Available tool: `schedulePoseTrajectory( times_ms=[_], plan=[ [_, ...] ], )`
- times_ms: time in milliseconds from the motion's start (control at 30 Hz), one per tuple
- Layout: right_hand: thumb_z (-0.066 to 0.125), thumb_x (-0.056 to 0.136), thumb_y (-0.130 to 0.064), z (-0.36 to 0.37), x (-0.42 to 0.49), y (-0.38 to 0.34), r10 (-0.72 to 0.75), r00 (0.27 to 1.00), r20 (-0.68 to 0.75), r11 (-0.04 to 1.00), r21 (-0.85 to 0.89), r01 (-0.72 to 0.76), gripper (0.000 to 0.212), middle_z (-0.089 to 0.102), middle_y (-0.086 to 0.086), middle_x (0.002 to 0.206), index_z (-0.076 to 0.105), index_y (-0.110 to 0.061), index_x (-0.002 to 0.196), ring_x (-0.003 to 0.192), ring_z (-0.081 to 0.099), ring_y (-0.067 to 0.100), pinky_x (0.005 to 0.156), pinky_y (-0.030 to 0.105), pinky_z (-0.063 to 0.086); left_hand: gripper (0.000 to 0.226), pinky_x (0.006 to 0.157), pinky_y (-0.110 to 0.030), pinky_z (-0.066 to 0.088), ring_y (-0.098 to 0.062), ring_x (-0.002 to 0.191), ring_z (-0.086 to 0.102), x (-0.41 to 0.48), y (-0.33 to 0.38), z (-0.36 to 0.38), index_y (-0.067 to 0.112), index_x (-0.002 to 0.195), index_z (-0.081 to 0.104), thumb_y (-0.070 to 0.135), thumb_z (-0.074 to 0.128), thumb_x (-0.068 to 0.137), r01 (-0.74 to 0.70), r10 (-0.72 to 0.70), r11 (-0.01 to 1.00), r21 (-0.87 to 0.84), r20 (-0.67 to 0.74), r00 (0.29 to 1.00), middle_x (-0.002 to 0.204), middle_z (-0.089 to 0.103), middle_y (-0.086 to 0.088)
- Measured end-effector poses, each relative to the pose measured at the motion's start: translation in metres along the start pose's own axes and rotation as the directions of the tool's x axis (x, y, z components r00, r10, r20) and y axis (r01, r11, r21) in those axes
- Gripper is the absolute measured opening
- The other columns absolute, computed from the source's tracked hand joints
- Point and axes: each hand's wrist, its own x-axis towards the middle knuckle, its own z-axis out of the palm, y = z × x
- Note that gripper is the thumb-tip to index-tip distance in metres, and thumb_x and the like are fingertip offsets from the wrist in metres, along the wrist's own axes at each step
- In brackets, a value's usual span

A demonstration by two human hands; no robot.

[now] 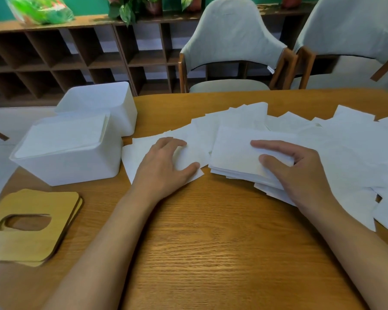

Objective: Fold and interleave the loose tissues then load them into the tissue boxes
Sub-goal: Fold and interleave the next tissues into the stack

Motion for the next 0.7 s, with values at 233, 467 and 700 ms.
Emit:
schedulePoseTrajectory(
  times_ms=[233, 467, 700],
  plan=[
    [0.068, 0.094, -0.016, -0.0008, 0.0005, 0.0012, 0.002, 1.000, -0.016, 1.000, 0.009, -0.002, 0.030, 0.060, -0.037, 0.115, 0.075, -0.043, 0.104, 0.108, 0.044, -0.026, 0.079, -0.007, 0.032, 0.028, 0.092, -0.027, 0.040, -0.013, 0.117, 0.055, 0.0014, -0.0007, 0.0014, 0.021, 0.115, 0.070, 0.042, 0.069, 0.096, 0.067, -0.075, 0.997, -0.047, -0.198, 0.977, 0.131, 0.058, 0.004],
    [0.067, 0.094, -0.016, 0.0020, -0.0002, 0.0019, 0.003, 1.000, -0.004, 1.000, 0.004, -0.003, 0.028, 0.063, -0.029, 0.122, 0.076, -0.040, 0.106, 0.114, 0.046, -0.017, 0.079, -0.006, 0.033, 0.033, 0.087, -0.045, 0.043, -0.018, 0.081, 0.057, 0.0019, -0.0036, 0.0006, 0.022, 0.082, 0.058, 0.054, 0.062, 0.090, 0.269, -0.234, 0.956, 0.114, -0.253, 0.939, 0.082, 0.061, 0.008],
    [0.067, 0.094, -0.016, 0.0021, -0.0004, 0.0019, 0.006, 1.000, -0.004, 1.000, -0.001, -0.006, 0.028, 0.063, -0.031, 0.120, 0.076, -0.040, 0.106, 0.115, 0.046, -0.018, 0.080, -0.006, 0.033, 0.021, 0.088, -0.043, 0.043, -0.017, 0.079, 0.059, 0.0024, -0.0017, -0.0011, 0.024, 0.075, 0.064, 0.035, 0.062, 0.092, 0.266, -0.243, 0.962, 0.064, -0.245, 0.938, 0.072, 0.063, 0.010]
  ],
)
